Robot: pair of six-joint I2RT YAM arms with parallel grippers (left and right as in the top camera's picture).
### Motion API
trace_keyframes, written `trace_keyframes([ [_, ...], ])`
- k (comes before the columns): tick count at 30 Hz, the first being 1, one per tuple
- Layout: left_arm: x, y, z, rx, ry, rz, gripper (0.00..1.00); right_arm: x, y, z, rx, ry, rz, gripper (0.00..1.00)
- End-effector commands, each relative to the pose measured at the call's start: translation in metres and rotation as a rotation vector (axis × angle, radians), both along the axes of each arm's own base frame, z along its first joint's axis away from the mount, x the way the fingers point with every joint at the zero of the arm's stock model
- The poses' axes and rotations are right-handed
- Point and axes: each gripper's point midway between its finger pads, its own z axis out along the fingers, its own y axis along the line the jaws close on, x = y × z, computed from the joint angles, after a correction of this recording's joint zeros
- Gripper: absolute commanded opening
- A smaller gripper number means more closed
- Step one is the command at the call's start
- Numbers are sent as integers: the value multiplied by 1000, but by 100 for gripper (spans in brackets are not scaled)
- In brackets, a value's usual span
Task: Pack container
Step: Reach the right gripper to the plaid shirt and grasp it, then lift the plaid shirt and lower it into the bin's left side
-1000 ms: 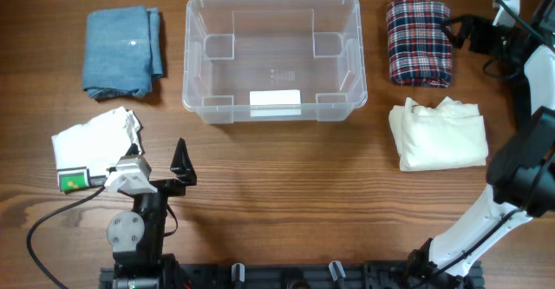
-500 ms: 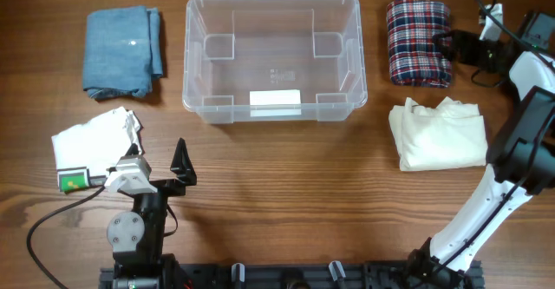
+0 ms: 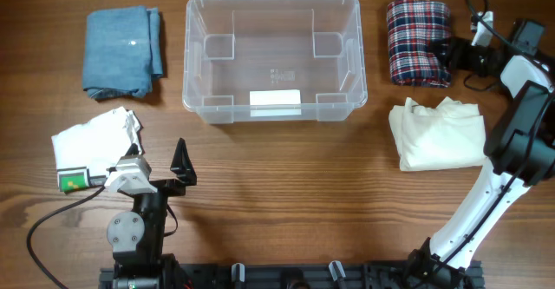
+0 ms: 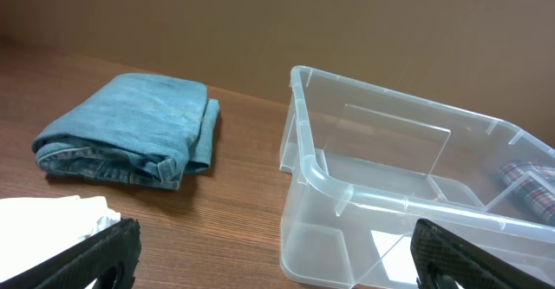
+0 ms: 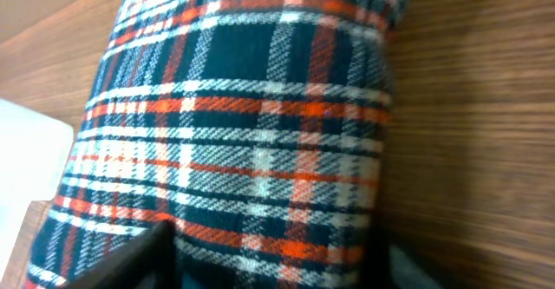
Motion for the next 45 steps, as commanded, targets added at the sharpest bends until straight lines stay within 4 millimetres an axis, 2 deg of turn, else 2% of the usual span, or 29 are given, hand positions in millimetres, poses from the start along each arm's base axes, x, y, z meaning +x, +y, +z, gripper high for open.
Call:
trace_keyframes([
  [1, 0, 1, -3, 7, 4, 1, 100, 4, 16, -10, 93, 30, 1, 31],
  [3, 0, 1, -3, 7, 4, 1, 100, 4, 16, -9, 135, 61, -36, 7],
  [4, 0, 1, -3, 7, 4, 1, 100, 4, 16, -9, 152, 73, -53, 4],
  [8, 0, 1, -3, 7, 4, 1, 100, 7, 15, 10, 185, 78, -92, 4],
  [10, 0, 1, -3, 7, 4, 1, 100, 9, 17, 35, 195, 52, -96, 4],
  [13, 0, 1, -3, 7, 4, 1, 100, 11, 25, 90, 170, -24, -80, 4],
  [17, 0, 1, -3, 7, 5, 1, 100, 5, 51, 186, 111, -178, -27, 4],
  [21, 0, 1, -3, 7, 5, 1, 100, -10, 77, 254, 72, -295, 20, 4],
  [24, 0, 1, -3, 7, 5, 1, 100, -29, 103, 299, 53, -367, 65, 4],
  [27, 0, 1, -3, 7, 5, 1, 100, -45, 124, 332, 55, -413, 91, 4],
  [28, 0, 1, -3, 7, 5, 1, 100, -57, 137, 353, 88, -426, 90, 5],
  [30, 0, 1, -3, 7, 5, 1, 100, -69, 155, 370, 150, -410, 87, 4],
  [33, 0, 1, -3, 7, 5, 1, 100, -79, 185, 373, 222, -346, 106, 4],
  [37, 0, 1, -3, 7, 5, 1, 100, -82, 224, 334, 218, -161, 72, 4],
  [39, 0, 1, -3, 7, 5, 1, 100, -86, 254, 314, 195, -91, 108, 4],
  [45, 0, 1, -3, 7, 5, 1, 100, -92, 327, 287, 135, -53, 196, 4],
])
